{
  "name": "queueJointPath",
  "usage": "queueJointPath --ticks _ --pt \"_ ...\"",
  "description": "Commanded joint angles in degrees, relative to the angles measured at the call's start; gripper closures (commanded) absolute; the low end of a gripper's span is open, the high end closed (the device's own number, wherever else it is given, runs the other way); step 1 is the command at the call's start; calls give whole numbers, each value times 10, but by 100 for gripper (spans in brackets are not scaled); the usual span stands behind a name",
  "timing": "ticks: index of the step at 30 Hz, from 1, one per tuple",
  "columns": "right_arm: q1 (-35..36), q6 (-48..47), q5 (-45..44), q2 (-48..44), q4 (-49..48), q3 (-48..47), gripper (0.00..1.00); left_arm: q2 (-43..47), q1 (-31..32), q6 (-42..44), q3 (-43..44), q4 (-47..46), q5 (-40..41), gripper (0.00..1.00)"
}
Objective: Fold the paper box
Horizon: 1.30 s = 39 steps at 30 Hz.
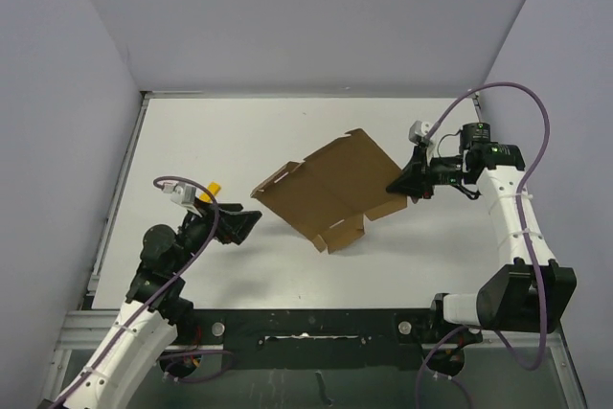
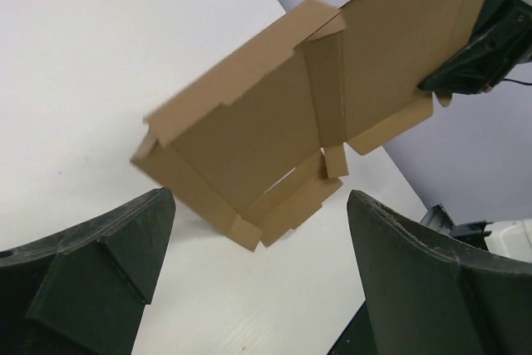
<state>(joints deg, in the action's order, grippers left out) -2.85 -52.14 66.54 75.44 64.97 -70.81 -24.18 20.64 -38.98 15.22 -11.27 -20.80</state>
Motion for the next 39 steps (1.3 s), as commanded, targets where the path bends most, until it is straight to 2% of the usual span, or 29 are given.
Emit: queueJointPath --ticks 1,10,17,20,25,29,36,39 --pt "-19 48 78 -6 0 -29 100 -12 1 -24 -20 -29 38 15" --pt "-31 79 116 6 31 -84 100 -193 2 -27 -31 -213 21 18" --pt "-32 140 128 -12 17 -124 100 -323 1 -11 12 -350 -13 19" --pt "-32 157 134 -22 16 -145 100 -339 0 -1 31 -381 -34 21" --pt "-33 186 148 -40 11 -165 100 -335 -1 18 63 -377 -68 26" --pt "-33 211 160 -55 -4 -179 100 -332 -1 23 76 -389 -82 36" --pt "-33 282 176 -80 -63 -186 100 -314 -12 17 80 -412 -93 37" --pt "-33 300 182 -87 -74 -187 100 -302 -13 9 83 -425 -104 48"
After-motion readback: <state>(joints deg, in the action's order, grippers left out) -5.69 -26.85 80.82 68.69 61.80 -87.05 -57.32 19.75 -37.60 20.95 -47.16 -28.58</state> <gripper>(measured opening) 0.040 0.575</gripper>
